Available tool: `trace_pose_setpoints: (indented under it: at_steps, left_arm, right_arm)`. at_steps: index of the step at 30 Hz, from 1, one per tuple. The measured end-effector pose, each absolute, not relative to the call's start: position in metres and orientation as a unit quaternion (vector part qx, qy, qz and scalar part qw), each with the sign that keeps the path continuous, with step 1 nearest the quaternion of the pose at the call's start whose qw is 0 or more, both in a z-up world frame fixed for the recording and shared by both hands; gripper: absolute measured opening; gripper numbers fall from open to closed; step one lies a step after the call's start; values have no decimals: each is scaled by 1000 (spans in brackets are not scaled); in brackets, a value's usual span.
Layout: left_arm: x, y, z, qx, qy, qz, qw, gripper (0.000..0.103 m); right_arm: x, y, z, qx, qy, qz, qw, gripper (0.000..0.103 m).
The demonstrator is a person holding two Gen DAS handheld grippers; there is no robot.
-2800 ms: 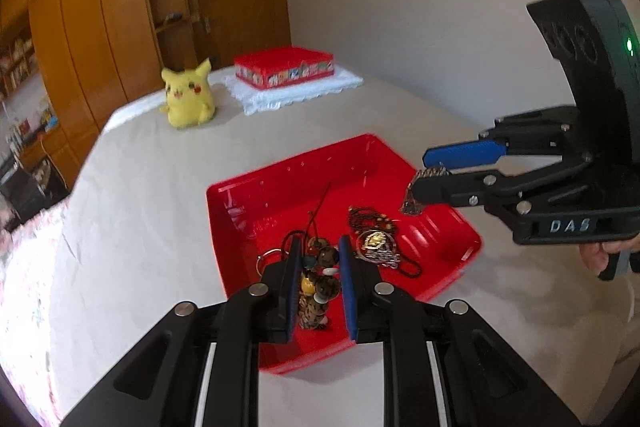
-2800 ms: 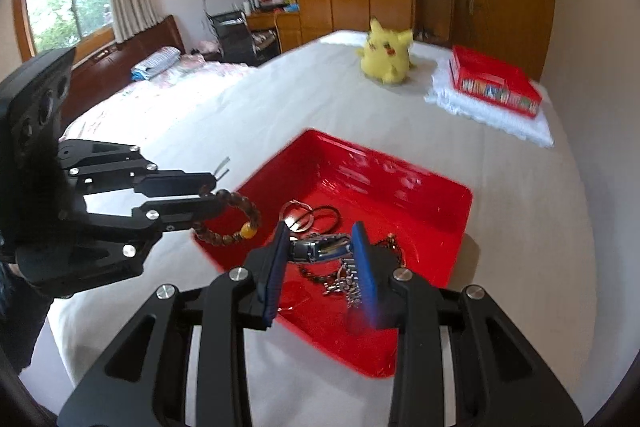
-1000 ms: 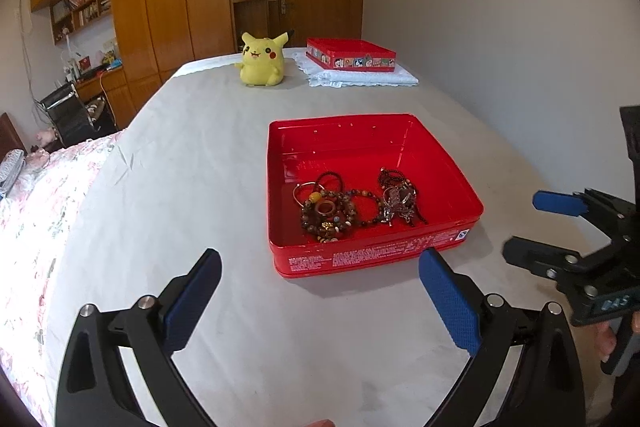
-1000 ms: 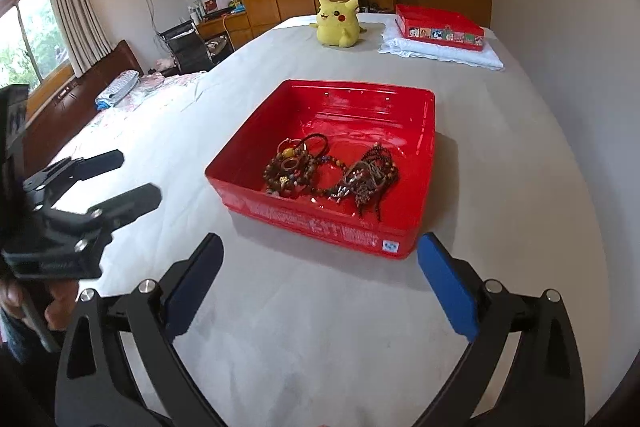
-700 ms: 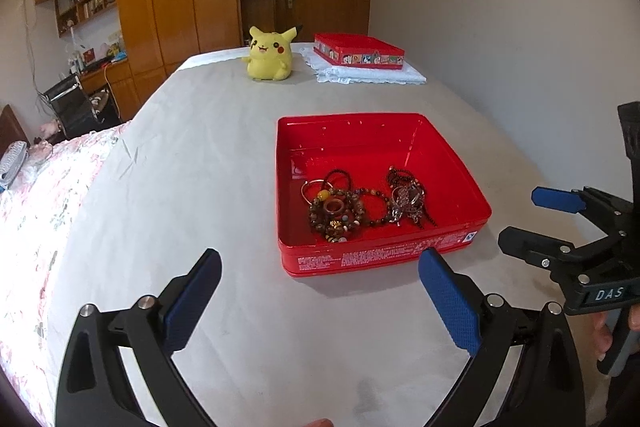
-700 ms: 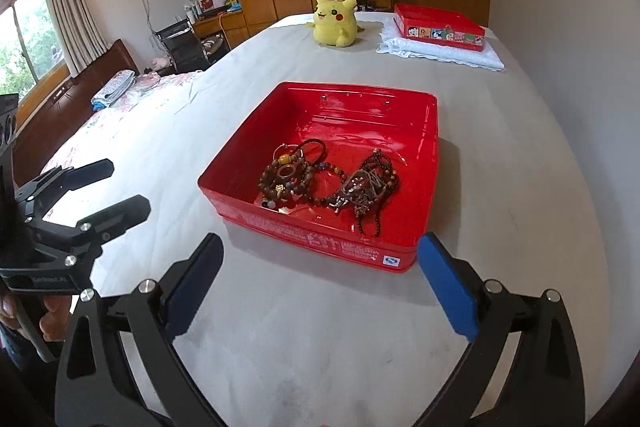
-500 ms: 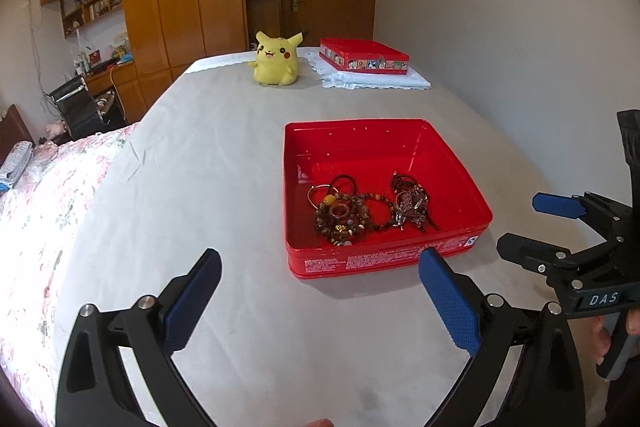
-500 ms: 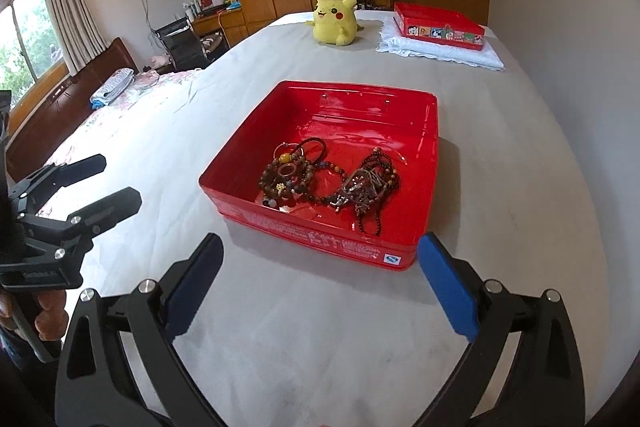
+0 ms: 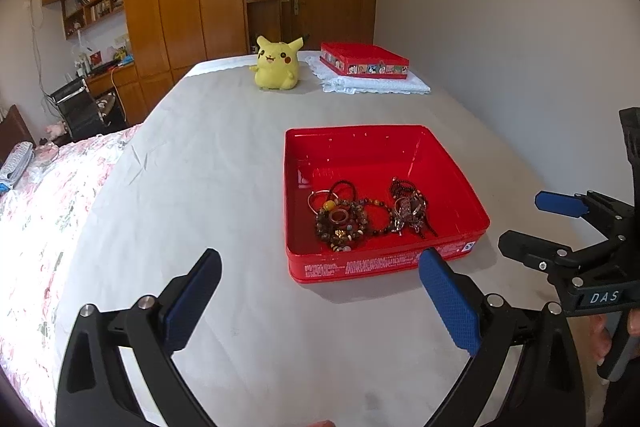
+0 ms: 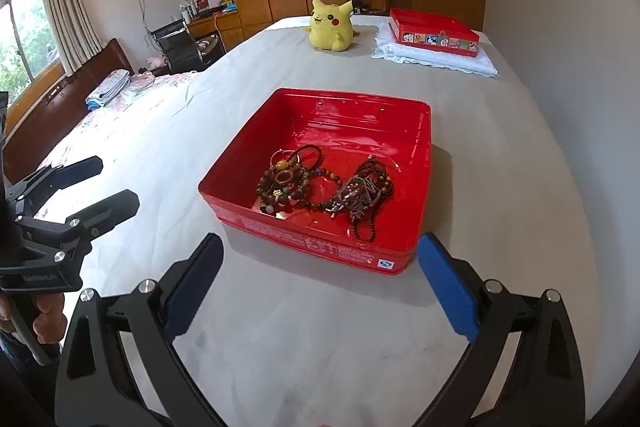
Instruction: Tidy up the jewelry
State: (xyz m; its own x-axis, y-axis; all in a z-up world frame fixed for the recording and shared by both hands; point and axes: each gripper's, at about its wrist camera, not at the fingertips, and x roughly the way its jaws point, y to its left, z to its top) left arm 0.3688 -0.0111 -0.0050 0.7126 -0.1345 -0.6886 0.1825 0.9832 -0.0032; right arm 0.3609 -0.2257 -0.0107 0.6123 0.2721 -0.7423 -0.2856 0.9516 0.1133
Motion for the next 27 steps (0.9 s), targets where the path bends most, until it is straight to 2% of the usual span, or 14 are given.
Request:
trace_pose_setpoints:
  at_steps: [27]
  left_arm:
    - [394, -11, -25, 30, 391, -86, 916, 99]
  right_arm:
    - [389, -223, -30, -5, 428, 154, 890, 97]
